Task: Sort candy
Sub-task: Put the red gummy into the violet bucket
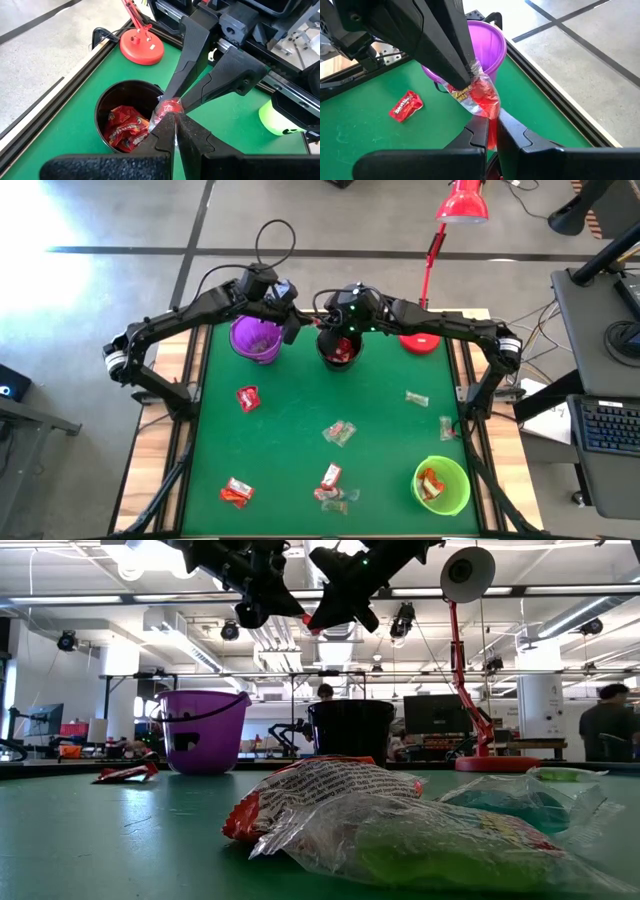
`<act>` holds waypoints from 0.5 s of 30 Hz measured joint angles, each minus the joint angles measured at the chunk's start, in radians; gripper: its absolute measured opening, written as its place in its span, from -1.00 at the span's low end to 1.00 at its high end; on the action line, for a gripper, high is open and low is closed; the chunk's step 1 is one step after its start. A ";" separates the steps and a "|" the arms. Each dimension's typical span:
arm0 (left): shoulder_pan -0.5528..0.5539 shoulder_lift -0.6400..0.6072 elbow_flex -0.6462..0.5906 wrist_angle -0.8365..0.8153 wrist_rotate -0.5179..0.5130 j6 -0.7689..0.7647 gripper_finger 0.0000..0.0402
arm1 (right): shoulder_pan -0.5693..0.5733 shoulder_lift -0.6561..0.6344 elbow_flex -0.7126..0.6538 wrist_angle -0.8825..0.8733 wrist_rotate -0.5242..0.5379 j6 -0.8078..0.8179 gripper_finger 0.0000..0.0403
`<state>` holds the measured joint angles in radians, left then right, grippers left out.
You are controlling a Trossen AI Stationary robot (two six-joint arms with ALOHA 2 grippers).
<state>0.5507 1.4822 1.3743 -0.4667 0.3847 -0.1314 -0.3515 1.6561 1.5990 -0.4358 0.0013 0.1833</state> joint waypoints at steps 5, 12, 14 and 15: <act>0.000 0.000 0.000 -0.001 0.019 0.001 -1.00 | 0.000 0.001 0.001 0.000 0.000 -0.013 -0.94; 0.000 -0.001 0.000 -0.001 0.026 0.007 -1.00 | 0.000 0.001 0.001 0.008 0.002 -0.089 -0.94; 0.000 -0.001 0.000 -0.001 0.026 0.007 -1.00 | 0.000 0.001 0.001 0.007 0.002 -0.090 -0.94; 0.000 -0.001 0.000 -0.001 0.026 0.007 -1.00 | 0.000 0.001 0.001 0.006 0.002 -0.089 -0.94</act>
<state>0.5510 1.4811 1.3743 -0.4675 0.4107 -0.1242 -0.3519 1.6573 1.5997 -0.4297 0.0032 0.0940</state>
